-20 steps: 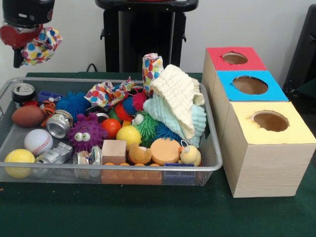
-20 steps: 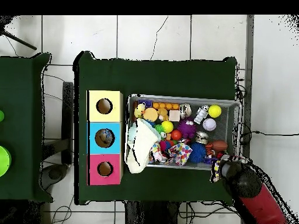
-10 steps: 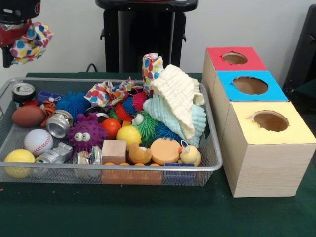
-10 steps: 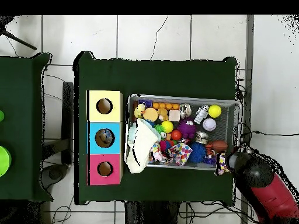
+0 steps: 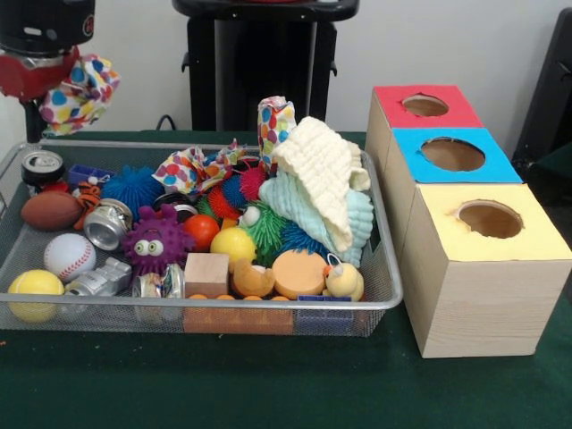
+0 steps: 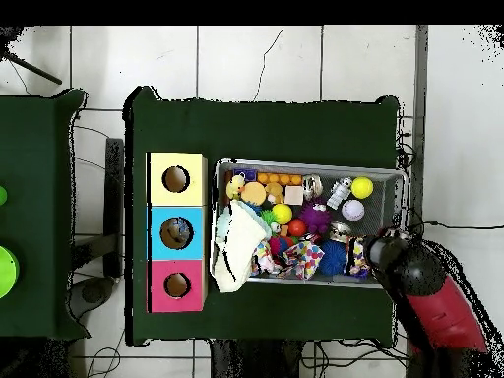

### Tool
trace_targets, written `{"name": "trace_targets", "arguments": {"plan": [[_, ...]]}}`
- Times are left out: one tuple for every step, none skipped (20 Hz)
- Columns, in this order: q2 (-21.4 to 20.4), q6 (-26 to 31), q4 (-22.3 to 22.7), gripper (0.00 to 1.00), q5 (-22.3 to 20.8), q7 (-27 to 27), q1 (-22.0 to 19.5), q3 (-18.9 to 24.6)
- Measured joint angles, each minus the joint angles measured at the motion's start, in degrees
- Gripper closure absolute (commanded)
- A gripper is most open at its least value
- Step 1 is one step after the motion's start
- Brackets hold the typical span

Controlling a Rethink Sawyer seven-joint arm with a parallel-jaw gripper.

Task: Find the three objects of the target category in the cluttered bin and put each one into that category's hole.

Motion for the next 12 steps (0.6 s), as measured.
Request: {"name": "trace_targets", "arguments": {"plan": [[0.6,-0.4,0.1,1.00,2.3,0.0,0.5,0.6],[1.0,-0.8,0.2,1.00,4.3,0.0,1.1,1.1],[1.2,-1.0,0.3,1.00,5.1,0.0,1.3,1.4],[1.4,-1.1,0.4,1.00,5.9,0.0,1.6,1.6],[1.7,-1.3,0.6,1.00,7.5,0.0,2.1,2.0],[1.9,-1.4,0.7,1.00,8.6,0.0,2.4,2.2],[2.1,-1.5,0.8,1.00,9.6,0.0,2.8,2.3],[2.7,-1.5,0.9,1.00,11.6,0.1,4.1,2.3],[2.9,-1.5,0.9,1.00,12.3,0.2,4.6,2.2],[3.1,-1.5,0.9,1.00,13.0,0.3,5.1,2.2],[3.5,-1.5,0.9,1.00,14.6,0.7,6.2,2.2],[3.6,-1.5,0.9,1.00,15.3,0.9,6.7,2.2]]}}
